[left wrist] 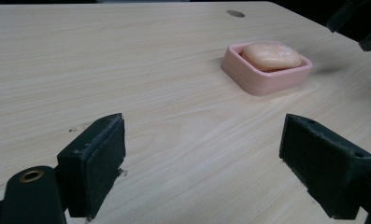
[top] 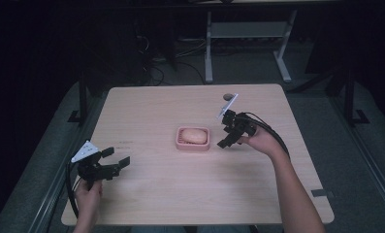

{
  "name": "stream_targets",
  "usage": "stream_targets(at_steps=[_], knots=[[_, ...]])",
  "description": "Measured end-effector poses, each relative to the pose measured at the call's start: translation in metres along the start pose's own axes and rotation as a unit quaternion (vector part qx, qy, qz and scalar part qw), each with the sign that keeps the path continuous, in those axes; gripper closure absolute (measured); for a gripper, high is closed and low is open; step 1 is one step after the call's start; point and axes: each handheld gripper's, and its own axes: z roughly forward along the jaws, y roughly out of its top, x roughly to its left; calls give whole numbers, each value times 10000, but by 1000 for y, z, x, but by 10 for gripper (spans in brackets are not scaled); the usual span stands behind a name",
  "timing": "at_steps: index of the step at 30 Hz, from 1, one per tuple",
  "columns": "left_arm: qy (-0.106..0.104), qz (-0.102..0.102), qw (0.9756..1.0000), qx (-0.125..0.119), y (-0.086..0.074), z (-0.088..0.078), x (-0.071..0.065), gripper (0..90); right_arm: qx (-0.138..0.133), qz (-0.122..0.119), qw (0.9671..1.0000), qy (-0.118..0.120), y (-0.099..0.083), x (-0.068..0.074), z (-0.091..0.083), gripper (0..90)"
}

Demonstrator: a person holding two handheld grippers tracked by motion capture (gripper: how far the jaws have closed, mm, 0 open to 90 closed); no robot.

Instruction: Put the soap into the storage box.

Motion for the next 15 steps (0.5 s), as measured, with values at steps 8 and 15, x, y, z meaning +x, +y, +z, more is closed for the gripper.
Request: stream_targets(at_steps=[8,15], knots=[[1,-5,10000,-2,0,0,-1,143,-73,68,9999,11,-13,2,-4,256],[2,9,10000,21,0,0,-1,142,-120,138,9998,10,-23,2,-5,256]])
